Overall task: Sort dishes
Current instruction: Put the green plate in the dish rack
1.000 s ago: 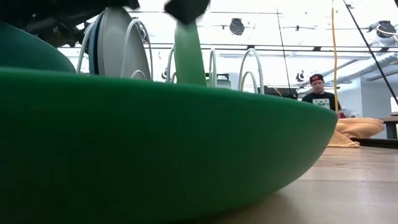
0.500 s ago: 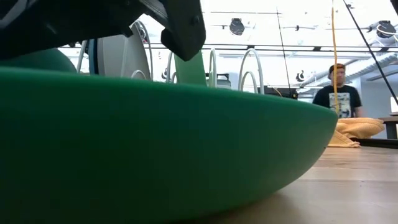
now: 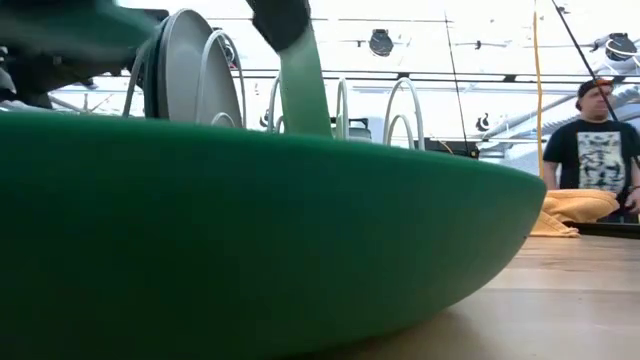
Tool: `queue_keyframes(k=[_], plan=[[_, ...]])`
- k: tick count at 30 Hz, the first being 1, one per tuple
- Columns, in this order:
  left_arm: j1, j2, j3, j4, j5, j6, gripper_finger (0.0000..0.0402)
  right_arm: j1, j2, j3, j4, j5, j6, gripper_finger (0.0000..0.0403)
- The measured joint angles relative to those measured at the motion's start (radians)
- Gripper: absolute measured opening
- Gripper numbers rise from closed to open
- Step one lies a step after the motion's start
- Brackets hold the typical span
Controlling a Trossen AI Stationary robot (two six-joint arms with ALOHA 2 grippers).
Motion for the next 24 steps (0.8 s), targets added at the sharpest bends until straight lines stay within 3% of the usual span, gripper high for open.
queue_keyframes(k=[4,14,24], plan=[[0.0,0.0,0.0,0.068,-0.001,-0.046,0.0154,0.018,-0.032,0.0,0.036,0.079,-0.016,0.0003],[0.0,-0.001,0.0,0.685,0.014,-0.325,0.0154,0.063,-0.173,0.001,0.105,0.133,0.173,0.0002],[0.0,-0.002,0.0,0.754,0.069,-0.387,0.0154,0.082,-0.338,0.001,0.13,0.146,0.637,0.0001]])
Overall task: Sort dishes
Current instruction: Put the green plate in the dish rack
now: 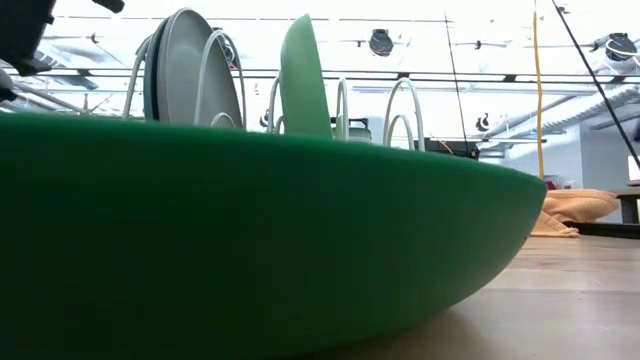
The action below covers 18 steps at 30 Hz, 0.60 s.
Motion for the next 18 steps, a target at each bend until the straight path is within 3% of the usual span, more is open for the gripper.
queue_keyframes(k=[7,18], plan=[[0.0,0.0,0.0,-0.001,0.004,-0.005,0.0154,-0.002,-0.052,0.0,0.095,0.14,0.301,0.0],[0.0,0.0,0.0,0.0,0.001,-0.005,0.0154,-0.026,-0.039,-0.008,0.312,0.062,0.395,0.0]])
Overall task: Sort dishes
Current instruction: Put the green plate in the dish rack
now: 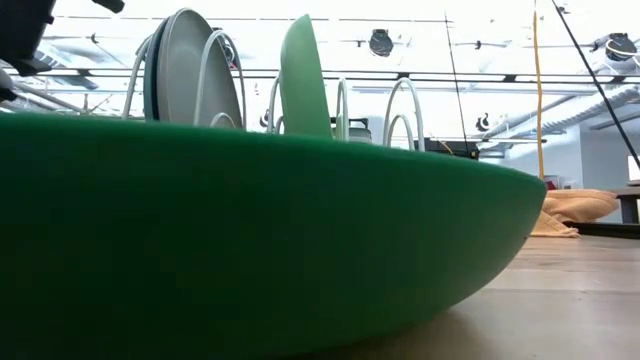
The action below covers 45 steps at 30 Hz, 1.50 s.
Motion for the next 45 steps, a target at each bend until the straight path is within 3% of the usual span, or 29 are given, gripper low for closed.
queue_keyframes(k=[5,12,19,22,27,45], plan=[[0.0,0.0,0.0,0.001,-0.006,0.006,0.0154,-0.036,0.028,-0.08,0.188,-0.113,0.017,0.0],[0.0,0.0,0.0,0.002,-0.007,0.002,0.0154,-0.093,0.006,-0.313,0.551,-0.123,0.017,0.0],[0.0,0.0,0.0,0.001,-0.004,-0.001,0.0154,-0.1,-0.131,-0.593,0.831,-0.059,-0.035,0.0],[0.0,0.0,0.0,0.0,-0.003,0.0,0.0154,-0.099,-0.17,-0.682,0.866,-0.003,-0.02,0.0],[0.0,0.0,0.0,-0.002,0.0,0.007,0.0154,-0.124,-0.154,-0.76,0.878,-0.012,0.066,0.0],[0.0,0.0,0.0,-0.011,0.002,0.0,0.0154,-0.204,-0.053,-0.822,0.823,0.025,0.235,0.0004]])
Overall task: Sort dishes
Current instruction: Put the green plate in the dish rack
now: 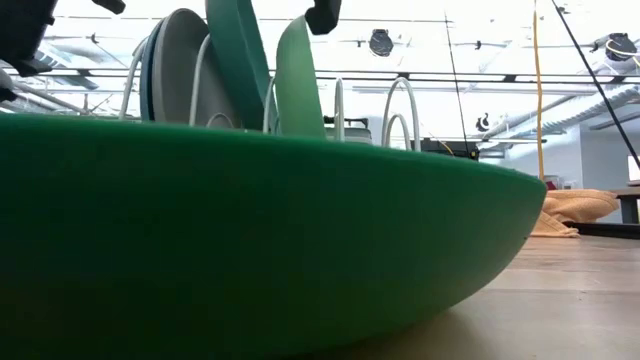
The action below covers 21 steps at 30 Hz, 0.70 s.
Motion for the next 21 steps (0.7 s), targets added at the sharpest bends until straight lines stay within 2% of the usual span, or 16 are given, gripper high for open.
queue_keyframes(k=[11,15,21], plan=[[0.0,0.0,0.0,0.001,0.0,0.0,0.0154,-0.002,0.002,-0.001,-0.099,0.027,0.036,0.0035],[0.0,0.0,0.0,0.001,0.0,0.0,0.0154,-0.001,0.002,-0.001,-0.108,0.025,0.035,0.0075],[0.0,0.0,0.0,0.001,0.0,0.0,0.0154,0.001,0.002,0.0,-0.109,0.029,0.029,0.0161]])
